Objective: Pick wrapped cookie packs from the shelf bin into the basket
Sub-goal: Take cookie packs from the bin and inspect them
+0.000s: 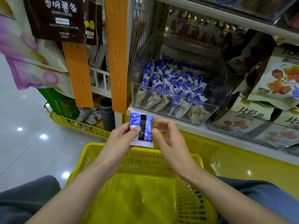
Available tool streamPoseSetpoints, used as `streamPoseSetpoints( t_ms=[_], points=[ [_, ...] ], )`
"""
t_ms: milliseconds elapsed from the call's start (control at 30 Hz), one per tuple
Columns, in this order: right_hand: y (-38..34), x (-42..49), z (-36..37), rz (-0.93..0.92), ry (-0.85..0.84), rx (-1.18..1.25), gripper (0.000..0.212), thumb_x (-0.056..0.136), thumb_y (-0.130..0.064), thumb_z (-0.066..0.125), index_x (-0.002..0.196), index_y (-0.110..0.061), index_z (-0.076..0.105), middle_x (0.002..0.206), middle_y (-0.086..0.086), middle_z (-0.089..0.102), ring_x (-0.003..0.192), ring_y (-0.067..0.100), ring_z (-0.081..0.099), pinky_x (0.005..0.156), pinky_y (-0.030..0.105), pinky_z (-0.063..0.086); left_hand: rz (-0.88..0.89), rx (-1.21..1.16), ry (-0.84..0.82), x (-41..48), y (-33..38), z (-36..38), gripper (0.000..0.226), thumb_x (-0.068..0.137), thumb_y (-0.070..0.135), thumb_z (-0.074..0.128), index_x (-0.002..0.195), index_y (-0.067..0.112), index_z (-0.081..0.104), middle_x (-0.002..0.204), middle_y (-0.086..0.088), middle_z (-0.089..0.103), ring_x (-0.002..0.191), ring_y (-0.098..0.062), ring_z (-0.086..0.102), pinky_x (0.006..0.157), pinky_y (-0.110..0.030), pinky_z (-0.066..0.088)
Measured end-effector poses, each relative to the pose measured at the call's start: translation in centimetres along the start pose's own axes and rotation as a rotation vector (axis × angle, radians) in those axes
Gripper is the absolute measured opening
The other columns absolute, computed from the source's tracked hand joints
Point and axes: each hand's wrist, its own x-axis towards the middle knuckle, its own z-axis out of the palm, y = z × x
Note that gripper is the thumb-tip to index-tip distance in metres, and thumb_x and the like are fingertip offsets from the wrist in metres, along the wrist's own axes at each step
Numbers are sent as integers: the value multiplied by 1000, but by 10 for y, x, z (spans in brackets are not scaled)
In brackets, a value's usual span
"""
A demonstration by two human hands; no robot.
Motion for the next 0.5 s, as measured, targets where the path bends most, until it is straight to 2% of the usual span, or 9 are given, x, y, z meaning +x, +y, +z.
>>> streamPoseSetpoints(
  t_ms=[67, 133, 167, 267, 400, 500],
  points=[
    [-2, 4, -2, 221, -80, 237, 22, 94, -19, 49, 115, -14, 54, 109, 1, 64, 94, 6, 61, 78, 19, 51, 9, -4, -48, 0, 0, 2, 25, 91, 24, 54, 115, 22, 61, 98, -1, 73, 93, -16, 69, 80, -31, 53],
    [-4, 5, -5, 353, -169, 419, 27, 96, -20, 46, 116, -8, 58, 109, 8, 68, 94, 10, 64, 76, 22, 52, 33, 21, -21, 0, -1, 4, 28, 88, 23, 57, 116, 27, 54, 91, 2, 73, 83, -9, 69, 66, -19, 52],
    [-6, 5, -7, 374, -182, 459, 26, 96, -18, 46, 115, -7, 59, 109, 9, 68, 94, 13, 65, 78, 25, 53, 68, 78, 27, 1, -2, 5, 32, 87, 20, 60, 116, 26, 50, 90, 2, 72, 80, -8, 68, 64, -18, 51],
    [-4, 5, -7, 378, -111, 496, 20, 94, -13, 50, 111, -7, 59, 109, 9, 69, 91, 15, 66, 80, 31, 54, 231, 386, 170, 3, -8, 5, 48, 77, 19, 72, 113, 29, 42, 101, 10, 58, 86, -5, 57, 75, -21, 46],
    [-3, 6, -5, 374, -57, 501, 25, 92, -11, 53, 115, -1, 51, 110, 11, 67, 88, 15, 67, 70, 24, 57, 436, 678, 184, -1, -12, 5, 39, 74, 26, 74, 101, 34, 48, 101, 18, 55, 96, 8, 50, 74, -2, 36],
    [-4, 4, -4, 371, -62, 490, 28, 91, -10, 54, 114, 2, 48, 109, 13, 66, 82, 11, 66, 65, 21, 56, 477, 759, 163, -1, -12, 1, 32, 77, 28, 72, 101, 32, 50, 97, 21, 57, 96, 11, 50, 73, 0, 35]
  ],
)
